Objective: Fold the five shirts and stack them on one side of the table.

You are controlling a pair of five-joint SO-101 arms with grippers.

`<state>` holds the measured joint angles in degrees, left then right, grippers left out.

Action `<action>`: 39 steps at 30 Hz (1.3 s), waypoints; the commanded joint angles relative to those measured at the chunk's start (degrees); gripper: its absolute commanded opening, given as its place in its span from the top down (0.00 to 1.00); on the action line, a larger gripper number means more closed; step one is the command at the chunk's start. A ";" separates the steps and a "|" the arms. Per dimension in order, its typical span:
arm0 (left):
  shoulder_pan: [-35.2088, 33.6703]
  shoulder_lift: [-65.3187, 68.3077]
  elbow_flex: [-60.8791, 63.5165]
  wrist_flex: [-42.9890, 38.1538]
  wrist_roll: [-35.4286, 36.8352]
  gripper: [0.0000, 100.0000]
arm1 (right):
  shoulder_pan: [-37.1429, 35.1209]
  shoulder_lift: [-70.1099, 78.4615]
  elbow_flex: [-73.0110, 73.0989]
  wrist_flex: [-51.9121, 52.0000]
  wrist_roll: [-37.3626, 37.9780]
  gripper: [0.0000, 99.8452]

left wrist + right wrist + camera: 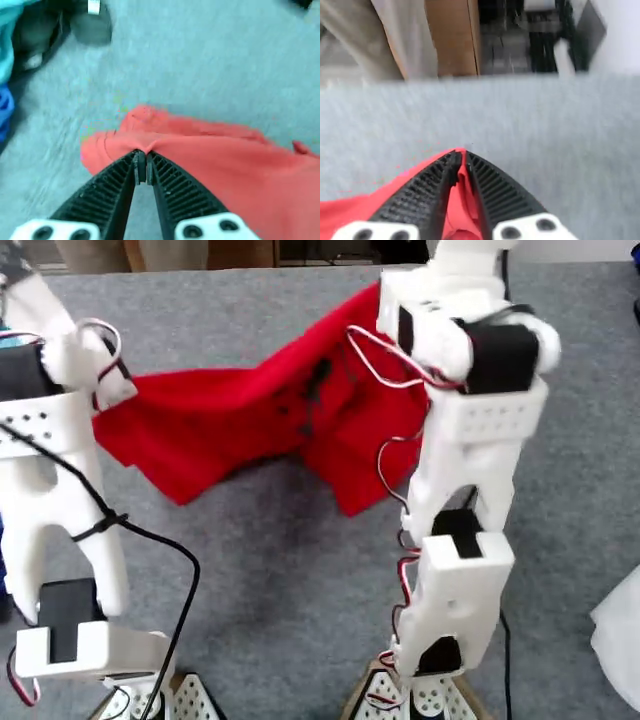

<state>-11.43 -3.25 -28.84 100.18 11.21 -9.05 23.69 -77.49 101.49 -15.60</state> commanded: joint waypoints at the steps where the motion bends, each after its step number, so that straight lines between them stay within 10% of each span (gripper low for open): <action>1: 0.62 -2.24 8.00 0.62 -2.99 0.98 | 1.36 -5.93 15.16 0.88 0.35 0.99; 23: 16.97 -2.24 45.54 0.62 -8.35 0.98 | -0.22 -17.01 86.90 0.79 2.81 0.99; 39: 15.91 -2.59 50.02 0.53 -13.71 0.98 | 1.01 -17.54 95.52 0.79 2.99 0.85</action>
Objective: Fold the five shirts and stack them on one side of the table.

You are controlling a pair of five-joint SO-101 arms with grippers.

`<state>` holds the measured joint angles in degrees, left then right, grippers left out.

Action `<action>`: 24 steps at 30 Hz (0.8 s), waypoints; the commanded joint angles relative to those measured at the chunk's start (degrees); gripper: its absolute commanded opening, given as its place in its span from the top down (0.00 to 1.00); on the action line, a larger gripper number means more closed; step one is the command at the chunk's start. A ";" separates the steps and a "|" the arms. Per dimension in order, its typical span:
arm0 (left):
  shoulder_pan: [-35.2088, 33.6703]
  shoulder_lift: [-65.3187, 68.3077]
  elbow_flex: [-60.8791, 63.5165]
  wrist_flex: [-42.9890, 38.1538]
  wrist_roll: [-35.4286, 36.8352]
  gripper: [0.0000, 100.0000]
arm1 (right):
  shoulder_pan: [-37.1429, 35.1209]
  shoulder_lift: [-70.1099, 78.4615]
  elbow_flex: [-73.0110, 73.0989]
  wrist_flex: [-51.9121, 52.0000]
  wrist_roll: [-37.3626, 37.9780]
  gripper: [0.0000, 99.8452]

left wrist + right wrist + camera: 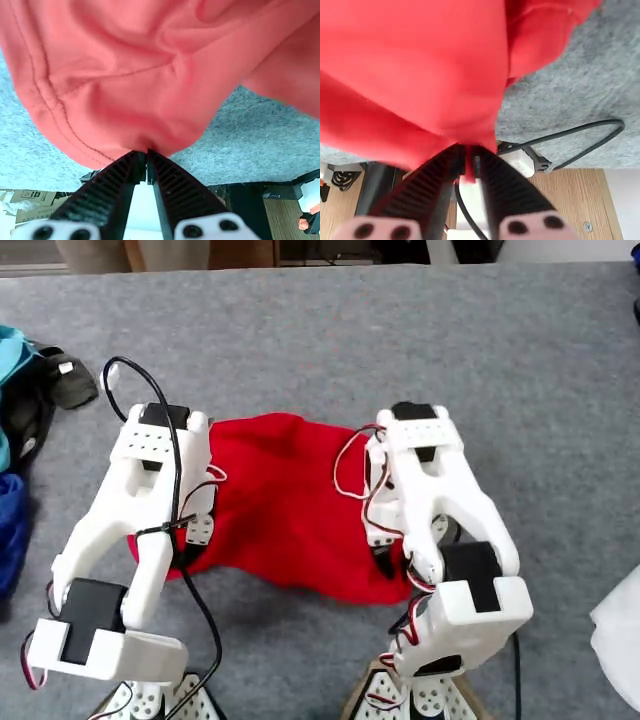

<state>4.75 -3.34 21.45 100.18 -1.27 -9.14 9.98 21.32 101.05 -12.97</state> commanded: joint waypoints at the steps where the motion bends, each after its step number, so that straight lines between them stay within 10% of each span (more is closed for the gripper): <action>1: -0.70 -2.59 -0.44 0.53 -1.85 0.98 | 1.10 -3.82 -3.74 1.23 0.44 0.82; 12: -12.22 -2.15 -6.07 0.53 -5.19 0.98 | 2.51 -7.43 -22.99 -0.97 2.20 0.76; 24: -12.75 -2.15 -5.80 0.53 -5.10 0.98 | 2.51 26.59 -55.78 1.32 -7.65 0.77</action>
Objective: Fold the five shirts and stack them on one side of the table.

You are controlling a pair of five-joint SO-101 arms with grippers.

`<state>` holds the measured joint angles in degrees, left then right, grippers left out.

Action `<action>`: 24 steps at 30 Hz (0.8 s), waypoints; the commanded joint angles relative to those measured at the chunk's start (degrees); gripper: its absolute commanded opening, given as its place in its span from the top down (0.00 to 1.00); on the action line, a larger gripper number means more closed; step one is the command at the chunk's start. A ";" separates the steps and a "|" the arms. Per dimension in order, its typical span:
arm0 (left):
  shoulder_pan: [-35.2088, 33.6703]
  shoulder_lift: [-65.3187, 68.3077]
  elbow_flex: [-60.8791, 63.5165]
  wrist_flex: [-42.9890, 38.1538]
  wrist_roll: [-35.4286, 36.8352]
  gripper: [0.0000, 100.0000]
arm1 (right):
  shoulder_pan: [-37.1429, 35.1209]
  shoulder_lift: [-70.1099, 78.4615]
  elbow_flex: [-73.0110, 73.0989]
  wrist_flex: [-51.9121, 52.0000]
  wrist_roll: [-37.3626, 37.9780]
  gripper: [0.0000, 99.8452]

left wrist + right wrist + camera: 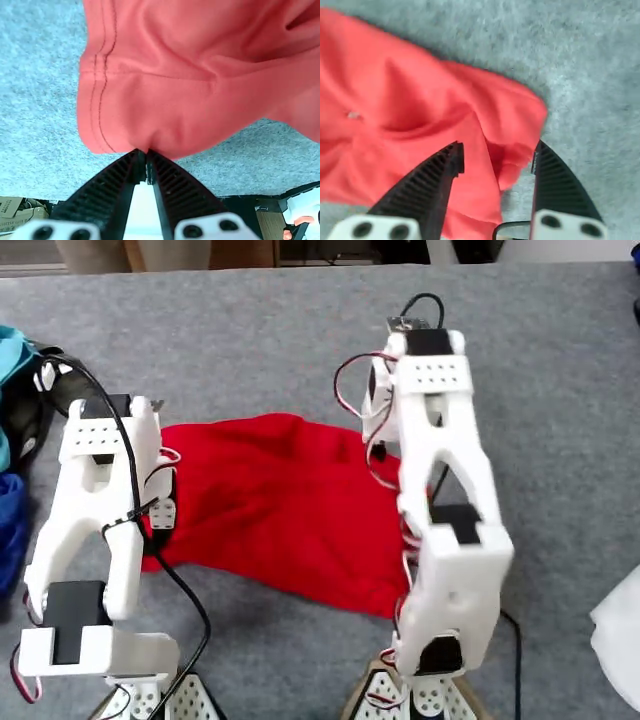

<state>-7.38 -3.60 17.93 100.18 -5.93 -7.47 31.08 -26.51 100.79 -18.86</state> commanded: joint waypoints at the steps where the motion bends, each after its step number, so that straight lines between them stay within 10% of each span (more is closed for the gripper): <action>1: -0.62 -1.89 -2.29 0.53 -0.53 0.98 | 0.92 6.64 -9.10 1.58 -1.76 0.77; 24: -0.26 -1.89 -2.02 0.35 -0.53 0.98 | -5.41 8.66 -5.14 1.23 -7.56 0.77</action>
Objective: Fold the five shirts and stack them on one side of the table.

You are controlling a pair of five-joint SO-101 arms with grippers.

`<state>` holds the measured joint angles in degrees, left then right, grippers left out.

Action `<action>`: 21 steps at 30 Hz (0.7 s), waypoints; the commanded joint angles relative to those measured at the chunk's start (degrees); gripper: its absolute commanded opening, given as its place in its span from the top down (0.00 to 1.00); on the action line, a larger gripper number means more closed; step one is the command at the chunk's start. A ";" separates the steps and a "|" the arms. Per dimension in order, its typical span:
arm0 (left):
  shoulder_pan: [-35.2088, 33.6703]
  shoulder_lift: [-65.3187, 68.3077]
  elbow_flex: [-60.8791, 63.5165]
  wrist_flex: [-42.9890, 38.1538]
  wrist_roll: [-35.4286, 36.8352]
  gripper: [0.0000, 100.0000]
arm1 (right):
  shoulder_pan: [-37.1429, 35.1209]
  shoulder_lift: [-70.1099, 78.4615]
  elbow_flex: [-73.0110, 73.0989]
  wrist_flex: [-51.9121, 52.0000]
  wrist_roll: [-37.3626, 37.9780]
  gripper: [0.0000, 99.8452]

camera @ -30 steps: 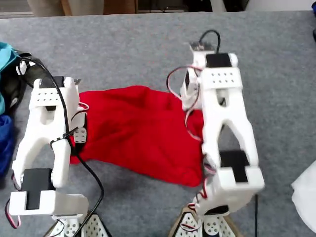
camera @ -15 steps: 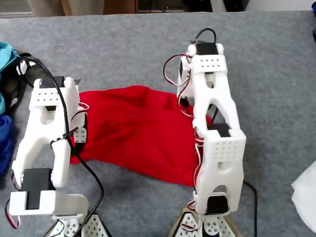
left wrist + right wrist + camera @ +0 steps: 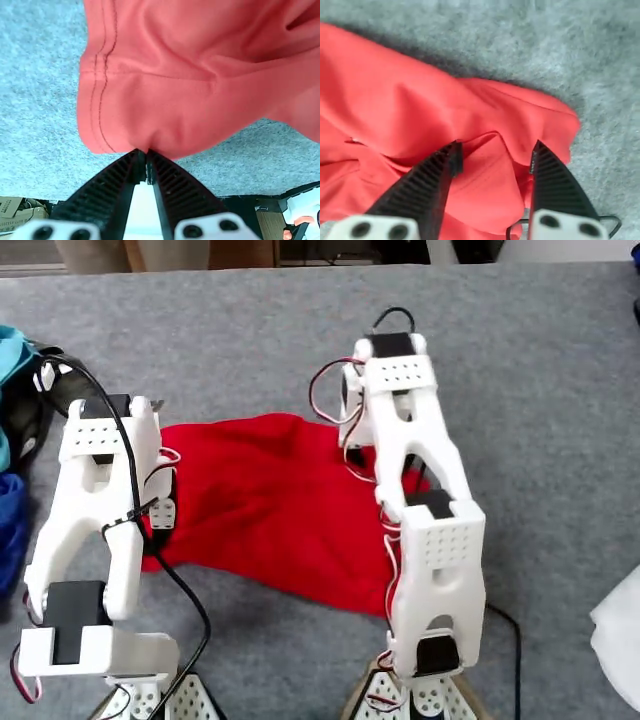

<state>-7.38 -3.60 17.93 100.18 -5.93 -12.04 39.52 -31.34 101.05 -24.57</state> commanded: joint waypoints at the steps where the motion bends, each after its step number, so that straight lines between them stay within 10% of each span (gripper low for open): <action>1: -0.26 -1.89 -2.02 0.35 -0.53 0.98 | -0.84 0.75 -0.31 0.97 -2.20 0.77; 21: -0.62 -1.89 -2.02 0.26 -0.53 0.98 | 1.89 6.11 -6.81 1.23 -2.02 0.92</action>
<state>-7.38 -3.60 17.93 100.18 -5.93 -11.96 46.11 -35.12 101.05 -26.33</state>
